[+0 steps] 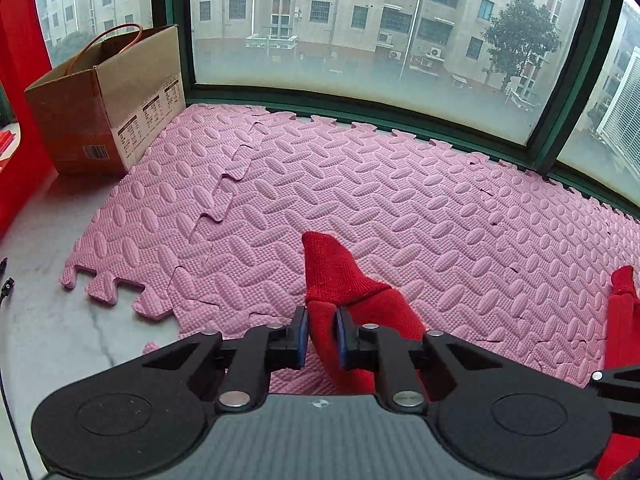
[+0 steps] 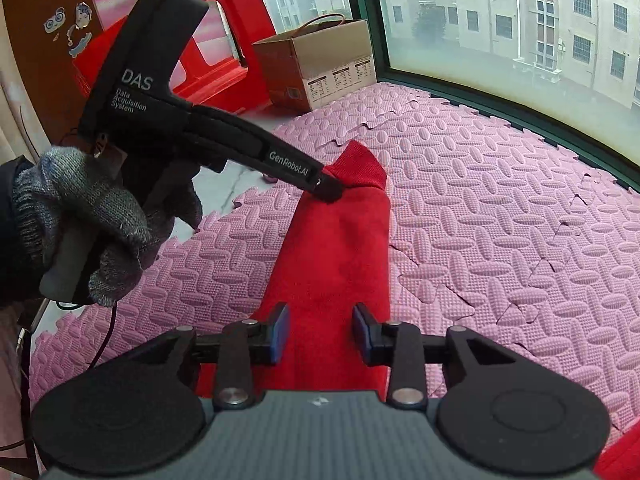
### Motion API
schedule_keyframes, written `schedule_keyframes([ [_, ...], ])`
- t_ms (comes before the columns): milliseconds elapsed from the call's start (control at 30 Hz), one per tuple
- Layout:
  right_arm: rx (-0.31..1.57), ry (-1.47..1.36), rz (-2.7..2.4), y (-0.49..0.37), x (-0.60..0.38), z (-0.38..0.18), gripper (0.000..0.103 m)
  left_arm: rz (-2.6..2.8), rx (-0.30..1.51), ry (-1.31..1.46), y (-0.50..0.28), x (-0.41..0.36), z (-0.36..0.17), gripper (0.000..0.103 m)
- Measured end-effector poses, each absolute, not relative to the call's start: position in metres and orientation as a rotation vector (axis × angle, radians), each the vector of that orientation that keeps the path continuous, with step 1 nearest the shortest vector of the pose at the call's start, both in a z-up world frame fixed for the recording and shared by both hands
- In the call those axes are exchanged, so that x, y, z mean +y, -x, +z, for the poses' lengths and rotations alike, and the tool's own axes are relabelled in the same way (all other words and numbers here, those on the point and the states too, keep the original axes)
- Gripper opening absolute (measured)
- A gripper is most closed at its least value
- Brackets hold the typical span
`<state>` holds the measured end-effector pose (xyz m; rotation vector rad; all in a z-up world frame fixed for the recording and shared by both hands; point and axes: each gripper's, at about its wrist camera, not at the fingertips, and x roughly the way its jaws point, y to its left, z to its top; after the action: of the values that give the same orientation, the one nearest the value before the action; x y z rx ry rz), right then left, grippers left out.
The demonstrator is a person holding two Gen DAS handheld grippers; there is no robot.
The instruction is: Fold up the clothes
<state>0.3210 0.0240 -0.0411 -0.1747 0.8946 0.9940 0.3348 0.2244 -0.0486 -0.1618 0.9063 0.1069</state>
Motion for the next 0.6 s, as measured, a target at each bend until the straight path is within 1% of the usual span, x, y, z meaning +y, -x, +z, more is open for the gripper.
schedule_keyframes([
  [133, 0.916, 0.108, 0.962, -0.339, 0.022, -0.043, 0.035, 0.097, 0.905, 0.153, -0.323, 0.234, -0.050, 0.014],
  [333, 1.043, -0.087, 0.942, -0.378, 0.029, -0.070, 0.034, 0.056, 0.887, 0.120, -0.312, 0.240, -0.051, 0.014],
  [533, 1.082, -0.174, 0.955, -0.394, 0.052, -0.088, 0.034, 0.041, 0.889, 0.125, -0.308, 0.246, -0.058, 0.014],
  [567, 1.077, -0.177, 0.959, -0.396, 0.055, -0.090, 0.033, 0.038, 0.888, 0.125, -0.308, 0.246, -0.058, 0.014],
  [600, 1.071, -0.174, 0.957, -0.397, 0.057, -0.090, 0.029, 0.037, 0.887, 0.126, -0.308, 0.246, -0.058, 0.015],
])
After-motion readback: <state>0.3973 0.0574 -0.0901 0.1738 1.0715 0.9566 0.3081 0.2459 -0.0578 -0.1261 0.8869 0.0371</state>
